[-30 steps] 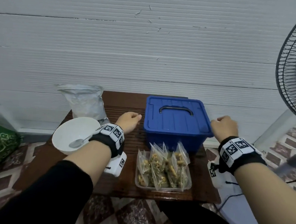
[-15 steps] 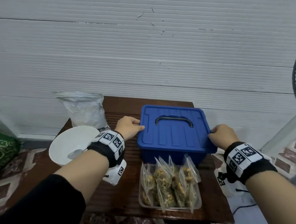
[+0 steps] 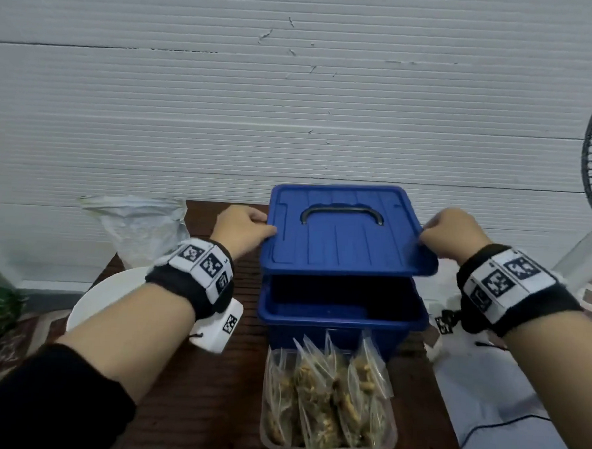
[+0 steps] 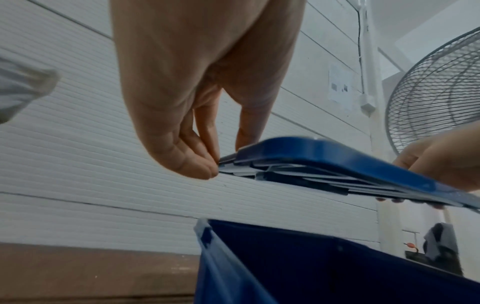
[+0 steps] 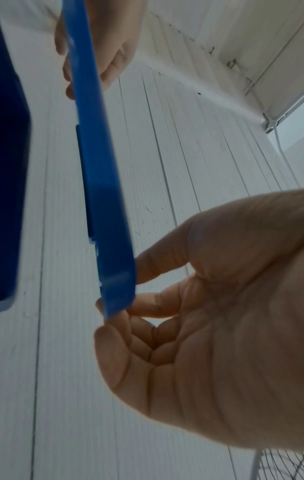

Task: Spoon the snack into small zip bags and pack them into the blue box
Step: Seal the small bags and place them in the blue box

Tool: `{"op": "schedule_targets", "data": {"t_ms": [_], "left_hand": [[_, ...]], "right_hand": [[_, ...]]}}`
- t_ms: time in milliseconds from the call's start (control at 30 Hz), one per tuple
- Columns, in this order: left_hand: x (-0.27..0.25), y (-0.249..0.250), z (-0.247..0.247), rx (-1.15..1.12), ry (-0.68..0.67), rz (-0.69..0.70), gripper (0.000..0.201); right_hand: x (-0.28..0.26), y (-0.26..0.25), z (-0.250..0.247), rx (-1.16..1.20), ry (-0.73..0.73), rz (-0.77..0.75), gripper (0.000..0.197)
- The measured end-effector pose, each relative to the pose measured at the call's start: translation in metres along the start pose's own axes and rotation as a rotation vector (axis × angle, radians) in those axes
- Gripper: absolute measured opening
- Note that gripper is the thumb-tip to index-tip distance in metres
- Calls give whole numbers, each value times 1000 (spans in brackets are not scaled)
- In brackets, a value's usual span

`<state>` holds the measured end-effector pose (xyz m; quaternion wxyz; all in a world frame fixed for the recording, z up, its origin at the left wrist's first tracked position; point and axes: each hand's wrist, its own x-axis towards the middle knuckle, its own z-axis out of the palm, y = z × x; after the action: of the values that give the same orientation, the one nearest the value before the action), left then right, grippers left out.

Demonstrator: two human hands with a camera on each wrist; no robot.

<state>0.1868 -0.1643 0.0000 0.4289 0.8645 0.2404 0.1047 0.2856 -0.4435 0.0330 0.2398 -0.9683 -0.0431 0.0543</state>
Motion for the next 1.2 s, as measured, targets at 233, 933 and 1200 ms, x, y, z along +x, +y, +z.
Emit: {"op": "schedule_targets", "data": {"t_ms": [233,933,1200], "left_hand": [[75,19,-7,-81,-27,20,25],[188,-50,58,57,-211,-62,46],[185,-86,71,53,-242,-119,43]], "right_hand": [[74,-42,-22,33,23,-46,26],[180,-2,63,155,-295,-33,42],[182,14,91,-40,-466,-100,54]]}}
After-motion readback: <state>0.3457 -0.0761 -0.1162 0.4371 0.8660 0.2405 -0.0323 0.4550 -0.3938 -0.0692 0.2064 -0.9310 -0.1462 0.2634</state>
